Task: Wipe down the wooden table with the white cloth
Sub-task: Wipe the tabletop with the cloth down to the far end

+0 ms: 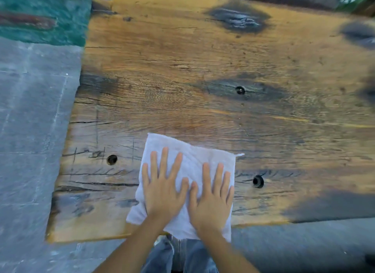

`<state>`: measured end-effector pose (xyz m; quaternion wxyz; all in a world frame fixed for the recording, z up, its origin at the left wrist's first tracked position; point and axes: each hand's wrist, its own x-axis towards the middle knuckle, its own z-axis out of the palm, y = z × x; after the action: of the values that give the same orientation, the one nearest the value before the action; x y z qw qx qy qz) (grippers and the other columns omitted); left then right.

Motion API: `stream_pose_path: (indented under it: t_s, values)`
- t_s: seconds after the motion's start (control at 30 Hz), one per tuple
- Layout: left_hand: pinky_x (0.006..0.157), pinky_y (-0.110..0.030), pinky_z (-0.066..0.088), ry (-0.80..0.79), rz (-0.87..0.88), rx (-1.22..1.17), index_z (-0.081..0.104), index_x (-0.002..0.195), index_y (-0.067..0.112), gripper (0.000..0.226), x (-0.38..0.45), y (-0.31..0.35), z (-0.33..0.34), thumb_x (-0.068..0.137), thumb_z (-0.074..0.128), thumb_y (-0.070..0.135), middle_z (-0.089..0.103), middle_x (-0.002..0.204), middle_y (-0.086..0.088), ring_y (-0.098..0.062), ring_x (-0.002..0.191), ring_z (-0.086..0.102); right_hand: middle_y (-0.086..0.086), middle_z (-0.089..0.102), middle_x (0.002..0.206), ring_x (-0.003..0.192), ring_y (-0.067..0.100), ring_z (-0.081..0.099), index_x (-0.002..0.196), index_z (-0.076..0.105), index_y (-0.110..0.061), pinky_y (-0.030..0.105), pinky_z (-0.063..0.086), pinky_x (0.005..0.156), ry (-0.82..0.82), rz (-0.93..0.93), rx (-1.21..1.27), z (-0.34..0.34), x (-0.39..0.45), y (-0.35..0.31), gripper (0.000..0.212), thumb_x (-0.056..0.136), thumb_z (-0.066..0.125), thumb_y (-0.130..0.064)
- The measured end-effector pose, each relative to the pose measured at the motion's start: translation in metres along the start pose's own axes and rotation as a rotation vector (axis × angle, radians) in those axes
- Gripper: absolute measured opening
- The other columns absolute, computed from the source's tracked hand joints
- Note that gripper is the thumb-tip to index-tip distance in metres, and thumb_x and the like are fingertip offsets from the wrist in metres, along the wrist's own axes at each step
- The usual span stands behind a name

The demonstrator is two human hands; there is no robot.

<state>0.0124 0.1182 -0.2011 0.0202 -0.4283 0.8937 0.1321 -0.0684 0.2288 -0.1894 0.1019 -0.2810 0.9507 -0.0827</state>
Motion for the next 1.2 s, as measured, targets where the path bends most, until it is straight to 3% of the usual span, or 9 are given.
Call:
stream_pose_path:
  t_s: [0.17, 0.33, 0.4, 0.53, 0.63, 0.67, 0.73, 0.83, 1.2]
  values:
    - [0.122, -0.06, 0.017, -0.031, -0.057, -0.021, 0.024, 0.157, 0.04, 0.074, -0.063, 0.015, 0.013, 0.089, 0.042, 0.061, 0.014, 0.17, -0.003, -0.034, 0.156, 0.012, 0.005, 0.02, 0.169, 0.155, 0.031, 0.023, 0.157, 0.031, -0.038, 0.054, 0.024, 0.12, -0.035, 0.124, -0.047, -0.002, -0.039, 0.018, 0.068, 0.093, 0.04, -0.058]
    - [0.119, -0.064, 0.017, -0.028, -0.125, -0.01, 0.034, 0.153, 0.041, 0.071, -0.049, 0.021, 0.016, 0.085, 0.039, 0.06, 0.023, 0.168, -0.004, -0.04, 0.154, 0.019, 0.015, 0.042, 0.157, 0.141, 0.042, 0.046, 0.15, 0.047, -0.035, 0.061, 0.038, 0.109, 0.018, 0.268, -0.086, -0.022, -0.024, -0.009, 0.071, 0.085, 0.038, -0.062]
    - [0.119, -0.064, 0.014, -0.027, -0.178, -0.05, 0.038, 0.151, 0.045, 0.074, -0.033, 0.028, 0.016, 0.08, 0.043, 0.064, 0.026, 0.167, -0.003, -0.039, 0.153, 0.021, 0.018, 0.046, 0.154, 0.139, 0.046, 0.046, 0.151, 0.038, -0.032, 0.063, 0.035, 0.11, 0.029, 0.323, -0.046, -0.039, -0.004, -0.032, 0.075, 0.087, 0.025, -0.068]
    - [0.119, -0.065, 0.012, -0.004, -0.158, -0.066, 0.036, 0.151, 0.047, 0.073, 0.009, 0.039, 0.018, 0.08, 0.035, 0.067, 0.025, 0.167, 0.001, -0.037, 0.154, 0.018, 0.025, 0.05, 0.148, 0.139, 0.051, 0.042, 0.133, 0.066, -0.014, 0.067, 0.022, 0.115, 0.189, 0.505, 0.156, -0.059, 0.048, -0.065, 0.105, 0.081, 0.0, -0.076]
    - [0.119, -0.066, 0.012, 0.017, -0.104, -0.065, 0.038, 0.151, 0.045, 0.069, 0.052, 0.047, 0.014, 0.084, 0.034, 0.064, 0.025, 0.167, 0.0, -0.038, 0.154, 0.018, 0.024, 0.043, 0.154, 0.141, 0.052, 0.039, 0.147, 0.044, -0.029, 0.07, 0.028, 0.111, 0.079, 0.382, 0.031, -0.047, 0.081, -0.055, 0.074, 0.086, 0.021, -0.064]
    - [0.119, -0.066, 0.013, 0.034, -0.107, -0.069, 0.04, 0.15, 0.045, 0.068, 0.067, 0.051, 0.013, 0.084, 0.036, 0.062, 0.026, 0.167, -0.001, -0.039, 0.154, 0.018, 0.024, 0.042, 0.155, 0.142, 0.052, 0.039, 0.147, 0.036, -0.03, 0.071, 0.029, 0.111, 0.04, 0.356, 0.0, -0.042, 0.095, -0.049, 0.073, 0.08, 0.029, -0.06]
    - [0.118, -0.067, 0.013, 0.075, -0.113, -0.074, 0.042, 0.149, 0.044, 0.068, 0.095, 0.059, 0.01, 0.083, 0.041, 0.06, 0.027, 0.166, -0.003, -0.04, 0.154, 0.018, 0.022, 0.04, 0.158, 0.143, 0.051, 0.037, 0.149, 0.042, -0.031, 0.071, 0.026, 0.112, 0.067, 0.34, -0.027, -0.028, 0.126, -0.04, 0.078, 0.077, 0.035, -0.06]
    - [0.116, -0.069, 0.015, 0.092, -0.044, -0.044, 0.041, 0.151, 0.039, 0.069, 0.149, 0.065, 0.004, 0.084, 0.044, 0.055, 0.024, 0.167, -0.007, -0.043, 0.153, 0.017, 0.018, 0.034, 0.162, 0.148, 0.047, 0.03, 0.148, 0.05, -0.032, 0.068, 0.02, 0.115, 0.125, 0.289, -0.028, -0.01, 0.181, -0.037, 0.073, 0.085, 0.034, -0.065]
    - [0.117, -0.068, 0.014, 0.135, -0.084, -0.05, 0.034, 0.154, 0.04, 0.061, 0.368, 0.106, -0.021, 0.093, 0.029, 0.048, 0.019, 0.168, -0.008, -0.044, 0.154, 0.013, 0.018, 0.011, 0.169, 0.155, 0.044, 0.005, 0.16, 0.022, -0.037, 0.069, 0.013, 0.118, 0.208, 0.187, -0.006, -0.009, 0.406, -0.058, 0.08, 0.089, 0.033, -0.071]
